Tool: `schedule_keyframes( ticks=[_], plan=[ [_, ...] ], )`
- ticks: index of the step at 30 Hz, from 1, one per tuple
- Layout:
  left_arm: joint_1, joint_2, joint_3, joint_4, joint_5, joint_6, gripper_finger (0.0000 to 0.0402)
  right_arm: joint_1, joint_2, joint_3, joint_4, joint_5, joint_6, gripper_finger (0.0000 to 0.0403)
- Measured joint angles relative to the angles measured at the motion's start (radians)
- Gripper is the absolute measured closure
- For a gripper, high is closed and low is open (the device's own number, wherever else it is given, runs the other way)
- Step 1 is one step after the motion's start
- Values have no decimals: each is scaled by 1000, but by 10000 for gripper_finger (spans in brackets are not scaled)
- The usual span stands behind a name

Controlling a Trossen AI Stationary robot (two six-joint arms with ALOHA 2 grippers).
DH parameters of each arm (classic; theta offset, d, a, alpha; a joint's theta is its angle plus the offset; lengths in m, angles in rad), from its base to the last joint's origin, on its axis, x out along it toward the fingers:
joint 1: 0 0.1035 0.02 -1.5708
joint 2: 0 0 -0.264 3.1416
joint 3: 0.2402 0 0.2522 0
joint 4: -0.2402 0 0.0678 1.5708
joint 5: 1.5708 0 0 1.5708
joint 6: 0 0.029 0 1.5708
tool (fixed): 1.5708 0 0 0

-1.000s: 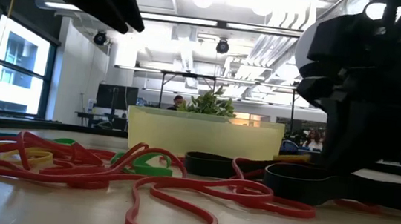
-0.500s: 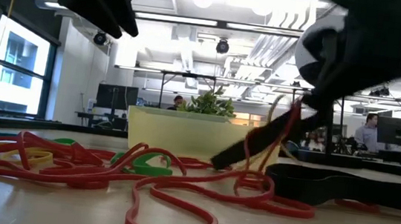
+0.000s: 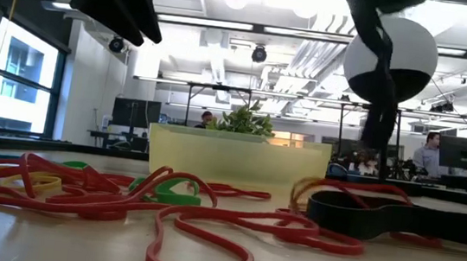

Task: Pick and place rubber bands into bin
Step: Put the black rubber band into the yellow bin

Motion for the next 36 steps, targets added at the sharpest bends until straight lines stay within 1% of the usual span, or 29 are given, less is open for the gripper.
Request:
schedule_keyframes(
  ticks=[4,7,10,16,20,27,32,36],
  plan=[
    [0,0,0,0,0,0,240,-16,-30,0,16,48,-77,402],
    [0,0,0,4,0,0,240,-54,-33,0,23,79,-131,402],
    [-1,0,0,4,0,-4,240,-118,-31,0,29,75,-165,402],
    [-8,0,0,4,4,-18,240,-280,-9,0,104,56,-250,402],
    [-39,0,-1,5,0,-21,240,-400,19,0,113,-9,-268,402],
    [-103,0,-1,6,-40,-37,240,-582,128,0,173,-183,-271,403],
    [-147,0,-1,5,-41,-49,240,-673,235,0,204,-295,-252,403],
    [-178,0,-1,2,-50,-72,240,-707,291,0,208,-324,-217,401]
  ],
)
